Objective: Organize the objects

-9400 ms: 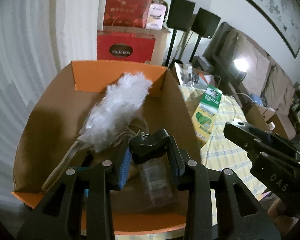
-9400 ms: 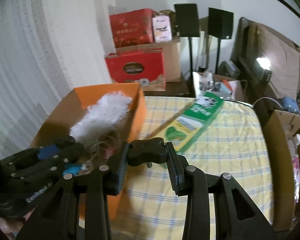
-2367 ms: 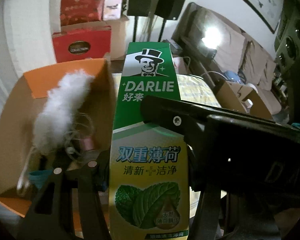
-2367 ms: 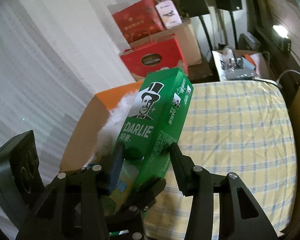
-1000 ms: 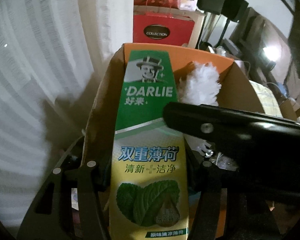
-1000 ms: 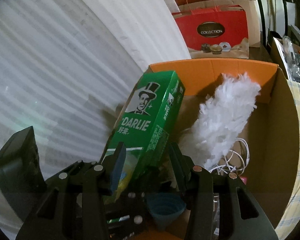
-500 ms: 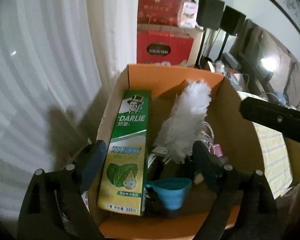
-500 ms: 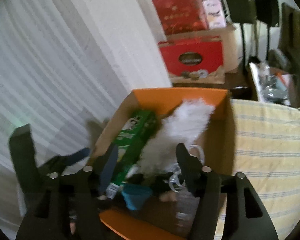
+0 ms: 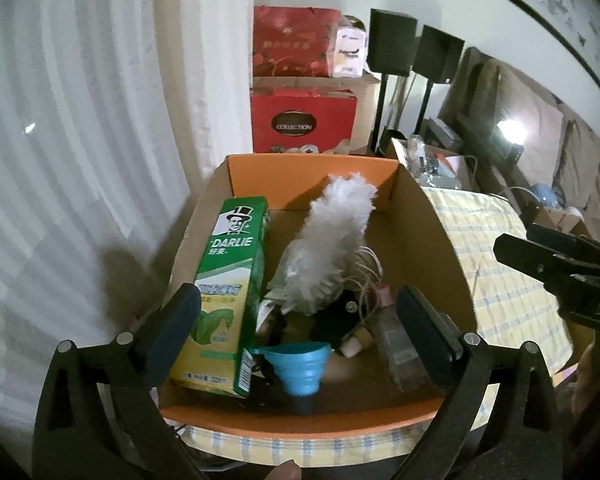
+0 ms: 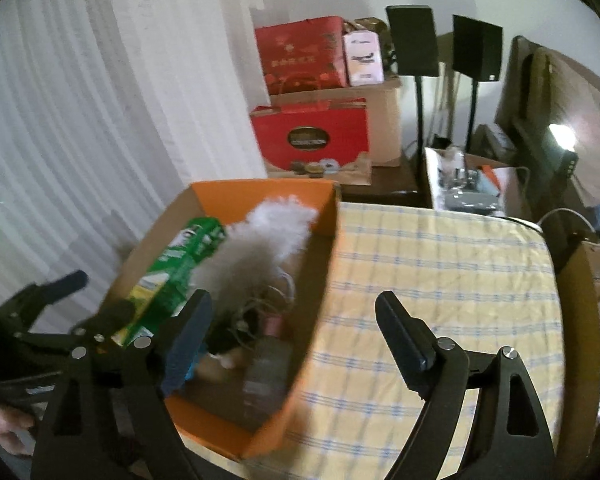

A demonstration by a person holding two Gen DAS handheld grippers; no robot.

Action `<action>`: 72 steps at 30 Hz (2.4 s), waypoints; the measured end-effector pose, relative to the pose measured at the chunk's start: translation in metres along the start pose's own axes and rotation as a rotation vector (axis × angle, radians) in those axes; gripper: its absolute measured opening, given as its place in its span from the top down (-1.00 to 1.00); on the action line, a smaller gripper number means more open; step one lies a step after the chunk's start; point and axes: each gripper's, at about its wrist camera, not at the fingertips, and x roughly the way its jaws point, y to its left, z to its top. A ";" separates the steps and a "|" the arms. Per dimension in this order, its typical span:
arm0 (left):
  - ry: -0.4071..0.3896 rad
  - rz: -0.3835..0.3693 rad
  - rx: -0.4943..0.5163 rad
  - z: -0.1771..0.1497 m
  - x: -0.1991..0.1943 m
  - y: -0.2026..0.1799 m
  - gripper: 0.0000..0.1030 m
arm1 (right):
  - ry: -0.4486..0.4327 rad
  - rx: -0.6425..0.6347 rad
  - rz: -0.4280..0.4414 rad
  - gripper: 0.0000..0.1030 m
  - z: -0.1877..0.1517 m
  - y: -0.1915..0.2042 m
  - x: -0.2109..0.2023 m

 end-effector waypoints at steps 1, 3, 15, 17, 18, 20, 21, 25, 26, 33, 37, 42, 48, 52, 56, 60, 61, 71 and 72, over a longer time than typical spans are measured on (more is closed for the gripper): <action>-0.004 -0.002 0.003 -0.001 -0.002 -0.003 -0.90 | -0.004 0.001 -0.011 -0.66 -0.002 -0.003 -0.002; -0.015 -0.003 0.007 -0.002 -0.007 -0.008 -0.96 | -0.014 0.000 -0.031 -0.66 -0.006 -0.007 -0.007; -0.019 -0.047 -0.009 -0.020 -0.025 -0.033 -1.00 | -0.052 -0.033 -0.183 -0.81 -0.030 -0.017 -0.039; -0.017 -0.046 -0.008 -0.025 -0.027 -0.037 -0.99 | -0.049 -0.030 -0.189 -0.87 -0.036 -0.019 -0.042; -0.016 -0.044 -0.006 -0.028 -0.028 -0.039 -0.99 | -0.050 -0.028 -0.193 -0.87 -0.039 -0.020 -0.045; -0.021 -0.053 -0.009 -0.033 -0.032 -0.043 -0.99 | -0.053 -0.028 -0.203 -0.94 -0.045 -0.021 -0.049; -0.025 -0.057 -0.012 -0.035 -0.035 -0.044 -0.99 | -0.054 -0.024 -0.205 -0.96 -0.048 -0.021 -0.051; -0.046 -0.039 -0.006 -0.046 -0.046 -0.053 -0.99 | -0.064 0.001 -0.202 -1.00 -0.060 -0.025 -0.065; -0.050 -0.038 -0.005 -0.049 -0.049 -0.055 -1.00 | -0.068 0.008 -0.206 -1.00 -0.064 -0.025 -0.069; -0.054 -0.017 -0.001 -0.071 -0.068 -0.064 -1.00 | -0.088 0.055 -0.206 -1.00 -0.091 -0.030 -0.095; -0.033 -0.034 -0.016 -0.083 -0.074 -0.064 -1.00 | -0.083 0.051 -0.219 -1.00 -0.109 -0.028 -0.105; -0.020 -0.029 -0.011 -0.097 -0.082 -0.066 -1.00 | -0.098 0.070 -0.257 -1.00 -0.127 -0.025 -0.121; -0.027 -0.022 -0.010 -0.105 -0.096 -0.066 -1.00 | -0.105 0.064 -0.269 -1.00 -0.136 -0.020 -0.135; -0.035 -0.013 -0.006 -0.110 -0.102 -0.067 -1.00 | -0.120 0.062 -0.275 -1.00 -0.139 -0.016 -0.143; -0.031 -0.009 -0.001 -0.112 -0.104 -0.068 -1.00 | -0.123 0.064 -0.271 -1.00 -0.139 -0.015 -0.145; -0.028 -0.001 0.000 -0.113 -0.103 -0.069 -1.00 | -0.118 0.068 -0.266 -1.00 -0.140 -0.014 -0.146; -0.030 0.000 -0.001 -0.113 -0.103 -0.069 -1.00 | -0.118 0.066 -0.267 -1.00 -0.140 -0.014 -0.146; -0.036 0.004 -0.008 -0.113 -0.106 -0.067 -1.00 | -0.114 0.064 -0.262 -1.00 -0.142 -0.012 -0.148; -0.037 0.004 -0.008 -0.113 -0.106 -0.067 -1.00 | -0.113 0.065 -0.262 -1.00 -0.142 -0.012 -0.147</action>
